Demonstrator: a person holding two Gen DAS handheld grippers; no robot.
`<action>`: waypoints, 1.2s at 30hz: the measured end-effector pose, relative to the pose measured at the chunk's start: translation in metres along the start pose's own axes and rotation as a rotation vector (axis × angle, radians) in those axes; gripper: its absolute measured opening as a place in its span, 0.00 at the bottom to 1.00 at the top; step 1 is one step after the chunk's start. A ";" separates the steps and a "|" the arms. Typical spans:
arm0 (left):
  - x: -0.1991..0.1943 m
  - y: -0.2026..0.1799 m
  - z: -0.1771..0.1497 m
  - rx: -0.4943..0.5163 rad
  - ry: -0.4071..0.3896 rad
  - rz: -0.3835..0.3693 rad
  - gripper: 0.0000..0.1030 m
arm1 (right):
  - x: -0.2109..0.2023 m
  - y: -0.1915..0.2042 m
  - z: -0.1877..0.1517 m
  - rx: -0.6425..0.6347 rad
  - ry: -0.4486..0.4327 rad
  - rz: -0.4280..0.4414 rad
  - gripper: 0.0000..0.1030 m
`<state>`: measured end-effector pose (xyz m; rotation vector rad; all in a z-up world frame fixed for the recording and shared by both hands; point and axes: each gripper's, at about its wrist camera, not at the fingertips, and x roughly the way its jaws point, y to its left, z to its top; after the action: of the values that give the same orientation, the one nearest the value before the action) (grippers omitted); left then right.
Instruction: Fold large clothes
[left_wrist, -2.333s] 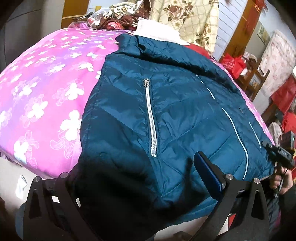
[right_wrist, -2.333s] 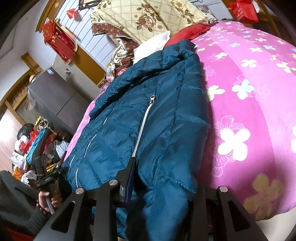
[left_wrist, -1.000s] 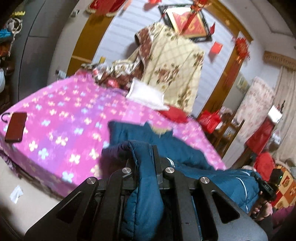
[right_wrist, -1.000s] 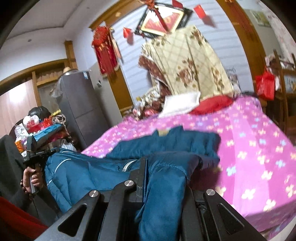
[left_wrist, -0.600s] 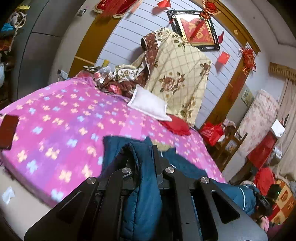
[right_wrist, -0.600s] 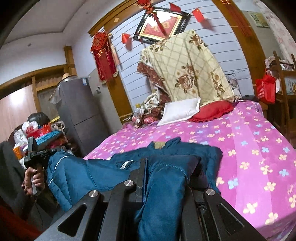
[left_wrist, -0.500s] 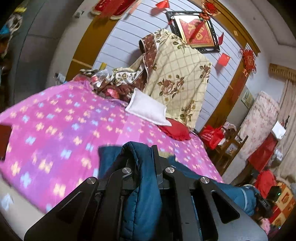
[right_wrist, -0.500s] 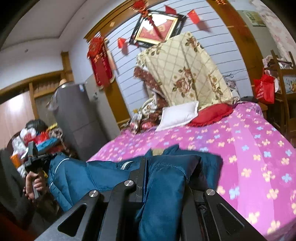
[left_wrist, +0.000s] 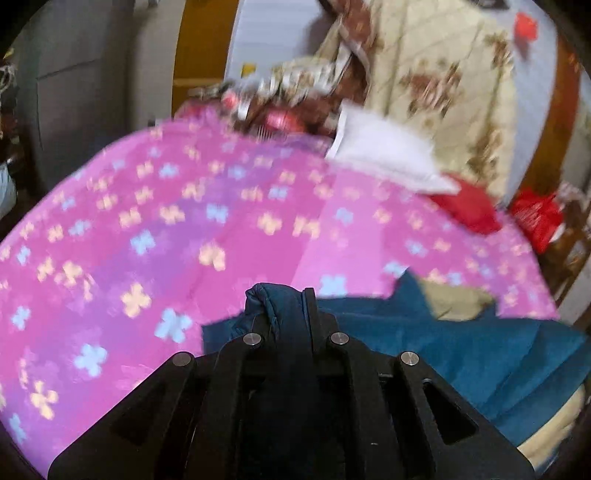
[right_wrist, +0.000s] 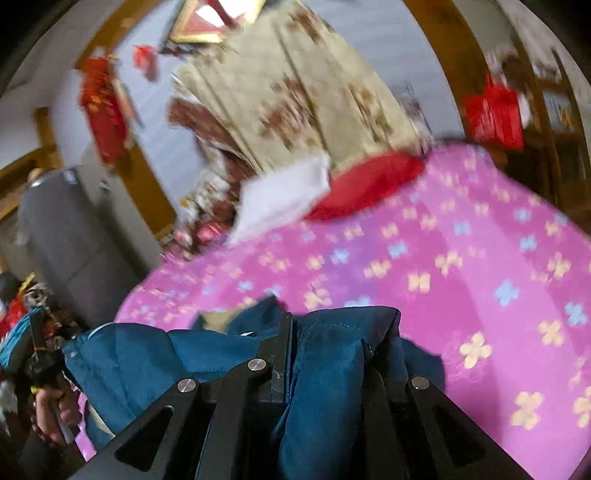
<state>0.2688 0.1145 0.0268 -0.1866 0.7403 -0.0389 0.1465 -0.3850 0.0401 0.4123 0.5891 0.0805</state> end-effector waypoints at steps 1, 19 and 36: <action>0.011 -0.002 -0.003 0.006 0.010 0.015 0.06 | 0.011 -0.004 0.000 0.010 0.022 -0.005 0.07; 0.055 -0.010 -0.009 -0.011 0.139 0.029 0.17 | 0.080 -0.030 -0.013 0.083 0.215 -0.028 0.11; -0.036 0.015 0.016 -0.137 -0.130 -0.165 0.80 | -0.029 0.010 0.006 0.095 -0.094 0.030 0.91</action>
<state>0.2527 0.1351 0.0594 -0.3772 0.5964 -0.1321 0.1257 -0.3836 0.0637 0.5145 0.4959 0.0614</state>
